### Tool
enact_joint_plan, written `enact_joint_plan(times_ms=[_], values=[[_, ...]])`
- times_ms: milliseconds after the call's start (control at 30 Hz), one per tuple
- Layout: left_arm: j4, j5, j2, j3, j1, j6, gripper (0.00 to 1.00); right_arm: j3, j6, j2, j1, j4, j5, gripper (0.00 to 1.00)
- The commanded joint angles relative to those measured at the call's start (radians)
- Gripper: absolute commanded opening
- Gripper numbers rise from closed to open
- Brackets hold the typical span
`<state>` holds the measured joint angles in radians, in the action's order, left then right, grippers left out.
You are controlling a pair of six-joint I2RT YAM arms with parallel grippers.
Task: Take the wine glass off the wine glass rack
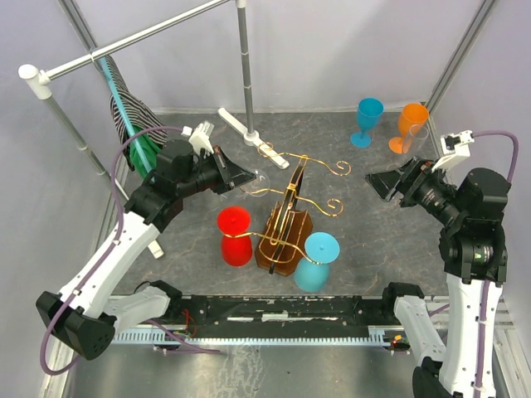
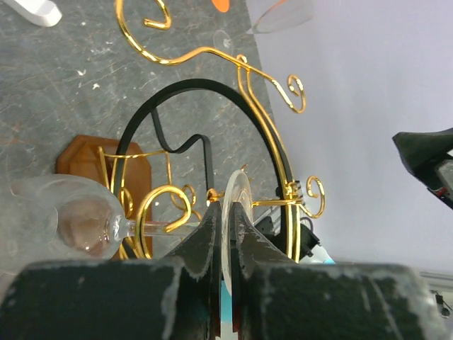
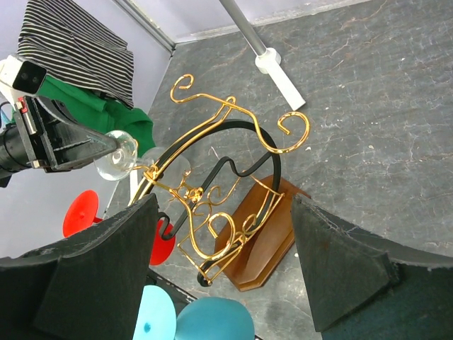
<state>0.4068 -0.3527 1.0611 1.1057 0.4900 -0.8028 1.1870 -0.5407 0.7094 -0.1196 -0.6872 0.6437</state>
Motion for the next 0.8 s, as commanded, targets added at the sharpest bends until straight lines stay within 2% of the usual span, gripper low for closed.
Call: enact_joint_plan(times_ms=[0,300,567,767], values=[[-0.198,-0.059,0.021,0.012,0.005,-0.061,0.03,0.025,-0.007,0.005,0.001,0.049,0.005,0.83],[-0.344,-0.108,0.119,0.082,0.011,-0.129,0.03,0.042,0.012,0.041,0.003,-0.012,0.017,0.83],[-0.351,-0.128,0.115,0.176,0.013,-0.180,0.03,0.034,0.028,0.042,0.008,-0.030,0.008,0.83],[-0.293,-0.173,0.080,0.249,0.016,-0.234,0.03,0.032,0.031,0.077,0.010,-0.029,0.031,0.83]])
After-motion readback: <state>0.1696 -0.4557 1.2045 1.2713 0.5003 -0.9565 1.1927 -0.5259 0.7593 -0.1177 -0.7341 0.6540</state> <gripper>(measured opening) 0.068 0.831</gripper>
